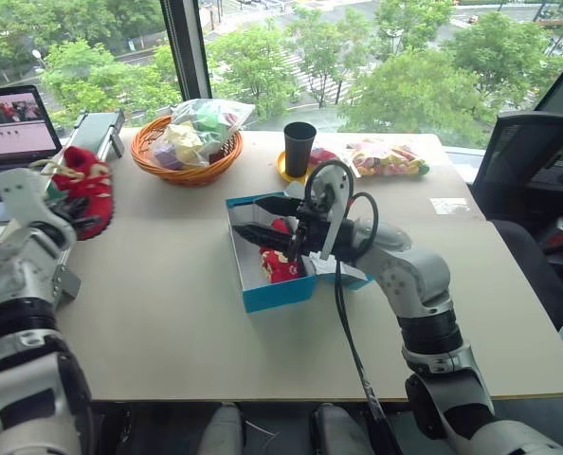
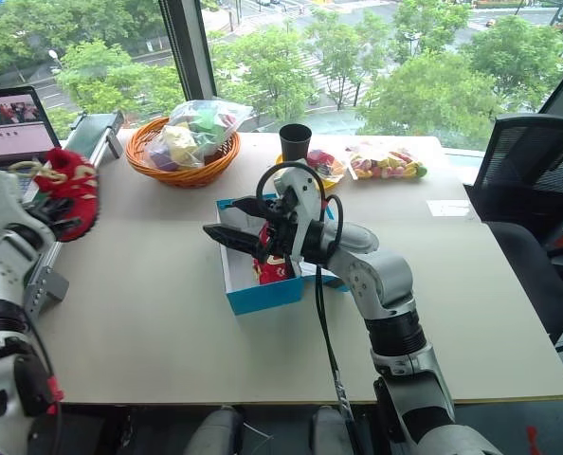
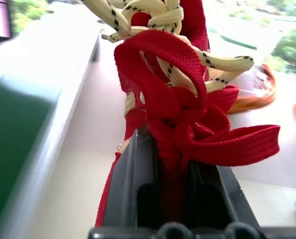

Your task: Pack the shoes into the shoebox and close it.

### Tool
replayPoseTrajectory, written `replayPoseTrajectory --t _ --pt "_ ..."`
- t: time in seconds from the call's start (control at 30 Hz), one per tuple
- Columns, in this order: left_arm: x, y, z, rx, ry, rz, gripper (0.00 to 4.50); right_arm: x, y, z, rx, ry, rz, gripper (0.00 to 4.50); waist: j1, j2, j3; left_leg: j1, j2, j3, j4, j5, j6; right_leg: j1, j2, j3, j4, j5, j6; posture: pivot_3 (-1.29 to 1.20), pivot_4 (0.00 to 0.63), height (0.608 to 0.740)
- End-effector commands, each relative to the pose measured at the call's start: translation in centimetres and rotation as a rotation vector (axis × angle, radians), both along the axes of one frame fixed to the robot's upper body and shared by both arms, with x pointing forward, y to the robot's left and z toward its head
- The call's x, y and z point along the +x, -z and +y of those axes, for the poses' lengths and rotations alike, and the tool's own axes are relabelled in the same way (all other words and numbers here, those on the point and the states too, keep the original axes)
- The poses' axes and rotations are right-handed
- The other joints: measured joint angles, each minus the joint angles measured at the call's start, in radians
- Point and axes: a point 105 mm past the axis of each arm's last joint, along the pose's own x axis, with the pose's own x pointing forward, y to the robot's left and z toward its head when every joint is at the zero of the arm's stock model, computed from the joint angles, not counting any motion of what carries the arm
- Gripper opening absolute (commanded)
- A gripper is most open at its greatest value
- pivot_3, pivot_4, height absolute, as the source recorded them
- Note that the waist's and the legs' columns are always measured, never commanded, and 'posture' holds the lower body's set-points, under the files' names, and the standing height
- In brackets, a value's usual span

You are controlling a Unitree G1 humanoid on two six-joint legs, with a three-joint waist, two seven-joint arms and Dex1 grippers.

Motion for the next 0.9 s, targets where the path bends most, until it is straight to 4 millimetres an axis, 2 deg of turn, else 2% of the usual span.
replayPoseTrajectory --t 0.03,0.2,0.3,0.4,0.43,0.53,0.73,0.8,0.9 --pt "0.2 -3.3 -4.2 0.005 0.093 -0.091 0.20 1.5 -1.7 -1.5 0.200 0.052 0.206 4.50 -0.003 0.000 0.000 0.000 0.000 0.000 0.000 0.000 0.000 0.000 0.000 0.000 0.000 0.000 0.000 0.00 0.150 0.740" --pt "0.3 -4.3 -10.1 -0.031 0.231 -0.116 0.20 2.2 -2.6 -2.8 0.373 0.051 0.401 4.50 -0.002 0.000 0.000 0.001 0.000 0.000 0.000 0.000 0.000 0.000 0.000 0.001 0.001 0.000 0.000 0.00 0.150 0.740" --pt "0.5 -3.3 -13.5 -0.110 0.298 -0.088 0.20 2.9 -2.8 -3.3 0.481 0.062 0.494 4.50 0.004 0.000 0.000 0.000 -0.001 0.000 0.000 0.000 0.000 0.000 0.000 0.001 0.001 0.000 0.000 0.00 0.150 0.740" --pt "0.3 -2.0 -16.3 -0.100 0.375 -0.043 0.20 3.3 -2.4 -3.4 0.503 0.090 0.540 4.50 0.003 0.000 0.000 0.000 -0.001 0.000 0.000 0.000 0.000 0.000 0.000 0.001 0.000 0.000 0.000 0.00 0.150 0.740" --pt "0.1 -2.0 -17.7 -0.114 0.411 -0.041 0.20 3.4 -2.1 -3.3 0.503 0.099 0.552 4.50 0.003 0.000 0.000 0.000 -0.001 0.000 0.000 0.000 0.000 0.000 0.000 0.001 0.000 0.000 0.000 0.00 0.150 0.740" --pt "-0.4 -2.3 -20.1 -0.152 0.468 -0.037 0.20 3.6 -1.6 -3.3 0.495 0.123 0.576 4.50 0.003 0.000 0.000 0.000 -0.001 0.000 0.000 0.000 0.000 0.000 0.000 0.001 0.000 0.000 0.000 0.00 0.150 0.740" --pt "-1.7 -4.1 -22.5 -0.157 0.539 -0.064 0.20 4.5 0.4 -4.4 0.440 0.225 0.613 4.50 -0.001 0.000 0.000 0.000 -0.001 0.000 0.000 0.000 0.000 0.000 0.000 0.001 0.000 0.000 0.000 0.00 0.150 0.740" --pt "-1.8 -5.5 -22.3 -0.139 0.547 -0.094 0.20 4.6 1.5 -5.5 0.390 0.269 0.617 4.50 0.002 0.000 0.000 -0.001 -0.001 0.000 0.000 0.000 0.000 0.001 0.000 0.001 -0.001 0.000 0.000 0.00 0.150 0.740" --pt "-1.7 -6.6 -21.7 -0.128 0.537 -0.118 0.20 4.8 2.2 -6.4 0.357 0.301 0.612 4.50 0.004 0.000 0.000 -0.001 -0.001 0.000 0.001 0.000 0.001 0.001 0.000 0.001 -0.002 0.000 0.000 0.00 0.150 0.740"
